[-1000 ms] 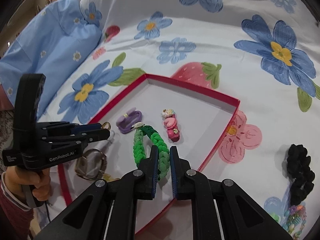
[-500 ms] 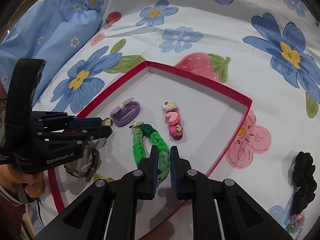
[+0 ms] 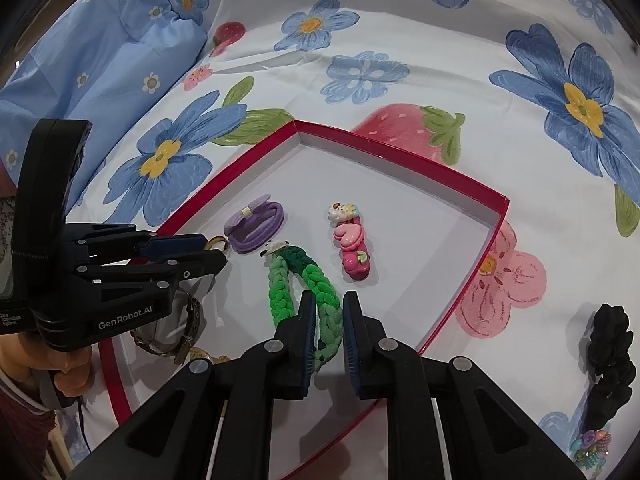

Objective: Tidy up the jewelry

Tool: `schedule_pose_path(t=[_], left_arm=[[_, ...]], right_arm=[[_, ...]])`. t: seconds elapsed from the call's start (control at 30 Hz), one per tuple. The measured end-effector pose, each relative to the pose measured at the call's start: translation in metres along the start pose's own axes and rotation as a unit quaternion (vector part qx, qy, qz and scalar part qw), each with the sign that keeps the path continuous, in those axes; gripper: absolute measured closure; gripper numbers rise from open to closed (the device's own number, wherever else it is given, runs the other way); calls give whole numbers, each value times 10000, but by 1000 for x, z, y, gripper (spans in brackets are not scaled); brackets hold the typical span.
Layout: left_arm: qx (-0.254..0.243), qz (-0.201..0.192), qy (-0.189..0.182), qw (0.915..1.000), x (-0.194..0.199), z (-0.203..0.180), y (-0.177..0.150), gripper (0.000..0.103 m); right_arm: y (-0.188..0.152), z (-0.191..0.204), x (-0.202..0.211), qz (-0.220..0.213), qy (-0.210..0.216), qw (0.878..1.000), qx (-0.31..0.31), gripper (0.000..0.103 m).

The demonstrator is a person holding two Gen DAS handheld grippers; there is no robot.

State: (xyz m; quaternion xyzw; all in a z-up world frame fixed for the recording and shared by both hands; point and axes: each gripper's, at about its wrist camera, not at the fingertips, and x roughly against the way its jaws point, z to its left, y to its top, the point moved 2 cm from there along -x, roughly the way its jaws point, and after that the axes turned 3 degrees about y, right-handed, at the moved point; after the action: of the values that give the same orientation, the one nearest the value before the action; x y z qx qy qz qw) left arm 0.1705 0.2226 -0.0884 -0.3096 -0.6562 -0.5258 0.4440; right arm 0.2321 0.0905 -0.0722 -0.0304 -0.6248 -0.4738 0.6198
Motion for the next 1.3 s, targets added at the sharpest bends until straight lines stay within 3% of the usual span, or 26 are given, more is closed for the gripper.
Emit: schedule_pose_path(t=[0.23,0.3,0.37,0.47,0.67,0.9,1.3], left_arm=[[175,-175,-44,9997,14,4,-2,74],[319,-325,-88,9989,25,7,-4,65],[544,-533,-178,9969,38,10,-7,61],[885,-727,-341,9928,53,12,-14,54],[1202,-967,-692,9856,81,1,-30,41],[1215,-1088,-949,9820,103,-22,-44,40],[790,-1027,-1190,9844,117,-73,-52,39]], right_arm=[[0,0,12,-182,118,9996,-156,78],[0,-2,24,-341,183,9989,-264,78],[-2,-4,39,-574,272,9973,-379,77],[-8,-10,62,-905,275,9940,-548,66],[-33,-37,108,-1405,257,9837,-1095,66],[-72,-69,150,-1668,-1,9743,-1512,61],[-134,-121,198,-1780,-562,9610,-2041,57]])
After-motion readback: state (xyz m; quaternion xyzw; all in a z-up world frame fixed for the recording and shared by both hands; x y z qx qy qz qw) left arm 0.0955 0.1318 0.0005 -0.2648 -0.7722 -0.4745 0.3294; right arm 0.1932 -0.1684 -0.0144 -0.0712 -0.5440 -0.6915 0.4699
